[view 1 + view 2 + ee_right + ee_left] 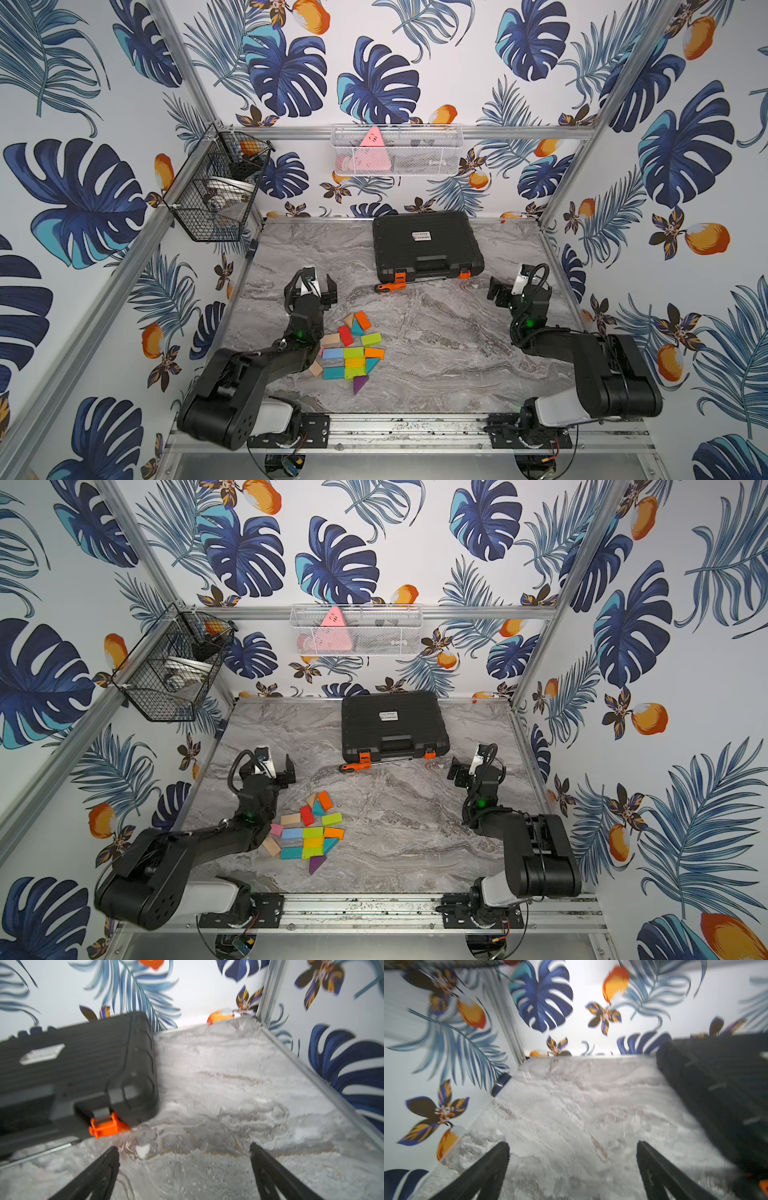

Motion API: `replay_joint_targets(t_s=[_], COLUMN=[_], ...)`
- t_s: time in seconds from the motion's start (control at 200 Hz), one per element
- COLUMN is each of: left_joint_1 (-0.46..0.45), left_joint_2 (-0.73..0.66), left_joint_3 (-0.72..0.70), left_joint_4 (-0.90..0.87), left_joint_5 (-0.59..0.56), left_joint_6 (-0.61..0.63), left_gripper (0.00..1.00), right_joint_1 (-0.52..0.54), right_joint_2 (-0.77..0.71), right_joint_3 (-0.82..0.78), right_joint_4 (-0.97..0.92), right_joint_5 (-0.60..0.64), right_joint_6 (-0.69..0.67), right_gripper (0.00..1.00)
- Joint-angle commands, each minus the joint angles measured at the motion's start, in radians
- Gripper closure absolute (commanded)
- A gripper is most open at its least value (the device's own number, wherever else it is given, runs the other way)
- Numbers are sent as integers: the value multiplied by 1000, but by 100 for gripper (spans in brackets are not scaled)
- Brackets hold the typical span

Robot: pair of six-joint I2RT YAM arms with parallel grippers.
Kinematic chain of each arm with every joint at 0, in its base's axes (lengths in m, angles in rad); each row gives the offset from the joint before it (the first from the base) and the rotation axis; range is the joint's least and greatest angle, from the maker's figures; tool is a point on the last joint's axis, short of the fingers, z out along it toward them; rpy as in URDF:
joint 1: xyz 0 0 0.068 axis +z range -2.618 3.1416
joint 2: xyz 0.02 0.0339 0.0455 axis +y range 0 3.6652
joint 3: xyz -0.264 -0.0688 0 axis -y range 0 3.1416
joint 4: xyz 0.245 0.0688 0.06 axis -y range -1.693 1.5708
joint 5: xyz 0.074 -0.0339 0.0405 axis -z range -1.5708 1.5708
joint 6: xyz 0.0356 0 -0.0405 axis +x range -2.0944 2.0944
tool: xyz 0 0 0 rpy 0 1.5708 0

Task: Assemble a piece of candy with building blocks
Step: Pick up the building block from the center of the board.

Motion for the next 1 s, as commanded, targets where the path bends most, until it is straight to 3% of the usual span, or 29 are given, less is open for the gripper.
replay_joint_targets(t_s=[0.0,0.07,0.145,0.215,0.34,0.425,0.485,0.545,0.615,0.681,0.736,0.811,0.996], left_joint_1=[-11,-11,-11,-11,-11,-11,-11,-11,-11,-13,-27,-40,-24], left_joint_2=[-151,-242,-291,-335,-369,-371,-388,-425,-501,-587,-674,-779,-895], left_joint_3=[38,103,168,232,401,517,568,587,586,568,548,532,485], left_joint_4=[-251,-473,-654,-807,-1120,-1327,-1439,-1543,-1644,-1704,-1718,-1681,-1633], left_joint_5=[20,29,33,120,284,395,467,512,507,481,419,448,392], left_joint_6=[-197,-342,-471,-527,-560,-532,-484,-434,-393,-376,-414,-394,-402], left_gripper=[1,1,1,1,2,3,5,5,6,6,7,7,10], right_joint_1=[17,16,9,-6,-7,21,95,211,351,433,500,576,774], right_joint_2=[-114,-189,-239,-272,-343,-336,-309,-287,-258,-221,-183,-132,-4], right_joint_3=[34,65,125,193,194,205,258,319,369,381,385,415,518], right_joint_4=[-141,-236,-415,-624,-644,-650,-740,-841,-901,-886,-879,-923,-1096], right_joint_5=[-6,-13,74,54,-327,-505,-520,-453,-387,-415,-455,-433,-400], right_joint_6=[86,238,471,556,462,459,406,314,214,146,75,-35,-413], right_gripper=[0,0,0,0,0,0,0,0,0,4,9,13,12])
